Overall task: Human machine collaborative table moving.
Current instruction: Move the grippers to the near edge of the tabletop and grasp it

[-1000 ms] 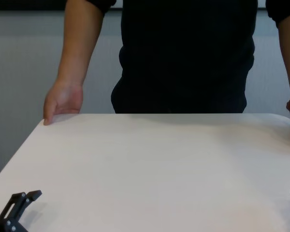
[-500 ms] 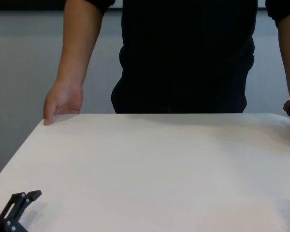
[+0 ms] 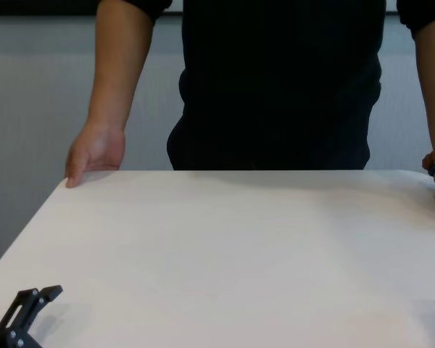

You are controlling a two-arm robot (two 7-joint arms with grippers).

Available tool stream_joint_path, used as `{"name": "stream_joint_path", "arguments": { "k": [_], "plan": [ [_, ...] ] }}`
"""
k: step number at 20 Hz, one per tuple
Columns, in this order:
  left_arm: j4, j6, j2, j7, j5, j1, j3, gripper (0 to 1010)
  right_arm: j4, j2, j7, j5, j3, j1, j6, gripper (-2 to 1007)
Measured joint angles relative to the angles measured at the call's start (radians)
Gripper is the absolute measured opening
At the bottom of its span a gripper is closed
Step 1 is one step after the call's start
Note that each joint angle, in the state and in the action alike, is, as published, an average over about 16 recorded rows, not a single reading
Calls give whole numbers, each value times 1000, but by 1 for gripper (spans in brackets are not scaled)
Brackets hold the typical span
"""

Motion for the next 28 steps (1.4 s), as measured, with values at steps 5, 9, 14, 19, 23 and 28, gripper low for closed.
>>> {"name": "stream_joint_path", "arguments": {
  "k": [5,9,14,19,23,28],
  "plan": [
    [0,0,0,0,0,0,0,1000,0,0,0,0,0,0,0,1000],
    [0,0,0,0,0,0,0,982,0,0,0,0,0,0,0,1000],
    [0,0,0,0,0,0,0,922,0,0,0,0,0,0,0,1000],
    [0,0,0,0,0,0,0,810,0,0,0,0,0,0,0,1000],
    [0,0,0,0,0,0,0,689,0,0,0,0,0,0,0,1000],
    [0,0,0,1,0,0,0,532,0,0,0,0,0,0,0,1000]
  ]
}}
